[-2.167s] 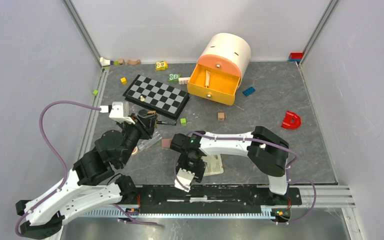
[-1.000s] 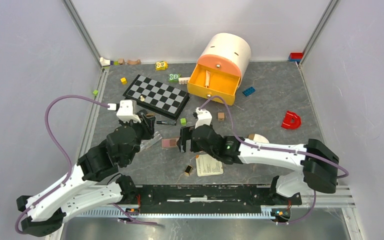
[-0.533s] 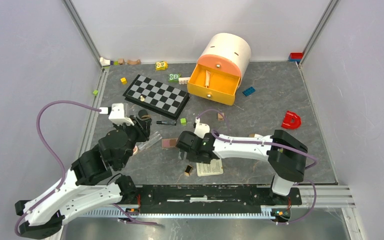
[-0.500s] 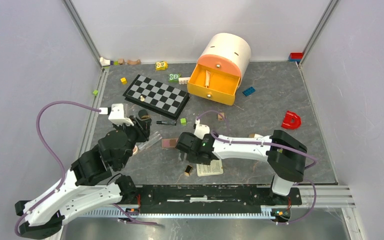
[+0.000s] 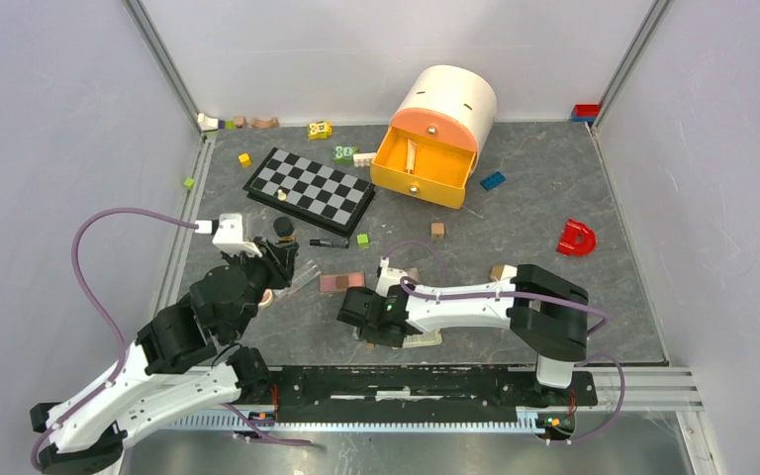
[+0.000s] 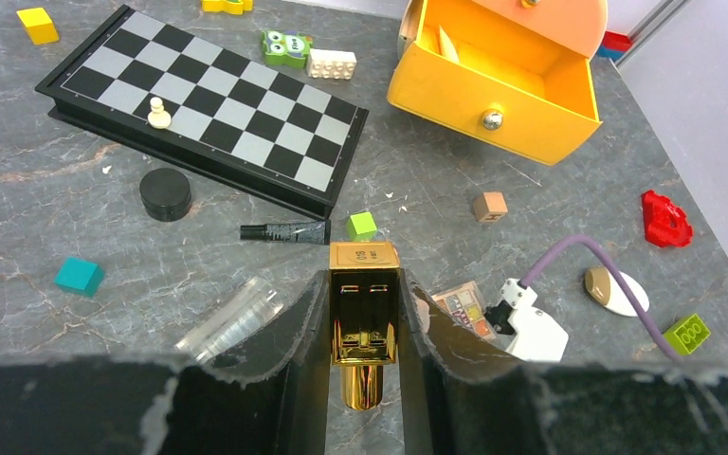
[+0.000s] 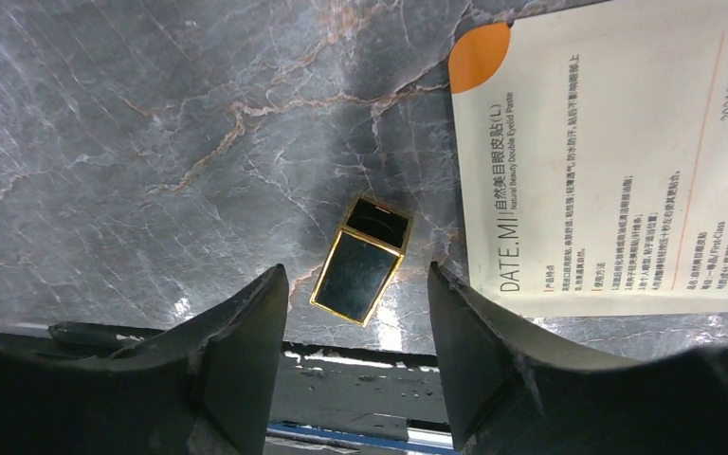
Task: Organize the makeup
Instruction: Pick up the lipstick at the center of the board.
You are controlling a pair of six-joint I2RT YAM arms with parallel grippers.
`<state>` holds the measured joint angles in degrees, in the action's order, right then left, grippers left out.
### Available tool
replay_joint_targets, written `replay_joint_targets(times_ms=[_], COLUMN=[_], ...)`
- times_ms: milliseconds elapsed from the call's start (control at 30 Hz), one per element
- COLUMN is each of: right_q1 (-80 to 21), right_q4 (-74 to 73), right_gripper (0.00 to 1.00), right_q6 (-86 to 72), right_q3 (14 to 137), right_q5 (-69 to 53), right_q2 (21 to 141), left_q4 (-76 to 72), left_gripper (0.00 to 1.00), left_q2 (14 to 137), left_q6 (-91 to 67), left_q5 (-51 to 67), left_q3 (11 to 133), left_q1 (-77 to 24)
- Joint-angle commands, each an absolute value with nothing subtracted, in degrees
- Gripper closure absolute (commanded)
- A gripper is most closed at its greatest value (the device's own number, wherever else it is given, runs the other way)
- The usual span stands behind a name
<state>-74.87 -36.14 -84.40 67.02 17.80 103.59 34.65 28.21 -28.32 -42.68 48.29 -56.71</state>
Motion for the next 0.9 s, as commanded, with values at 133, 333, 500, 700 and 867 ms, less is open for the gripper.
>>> replay_joint_targets(times_ms=[133,333,500,700,867], right_q1=[-75.93,-75.98,-75.94,-76.02,-76.48], right_q4=[-36.47,-36.62,-36.22,-22.73,0.08], right_gripper=[0.55,0.73,1.0,1.0,1.0], right_q6=[-87.69,-86.61,-82.25,-65.96,-48.48], right_q3=[69.81,69.89,69.89,62.58,49.03], right_q5=[19.2,19.12,23.49,29.55,35.06], right_q2=[106.18,107.66,106.02,98.68,85.94], left_q4=[36.01,36.41,36.08,27.79,17.38], left_gripper=[0.93,0.93,0.93,0.98,0.97], left_q2=[25.5,24.83,25.17,24.48,25.74], left_q6=[-28.72,-27.3,-28.1,-27.07,-24.94], left_q5=[-42.59,-43.69,-43.53,-40.03,-35.83], left_q3=[47.42,47.55,47.72,45.72,44.12], left_q1=[-56.6,-56.56,-56.6,-56.6,-56.59])
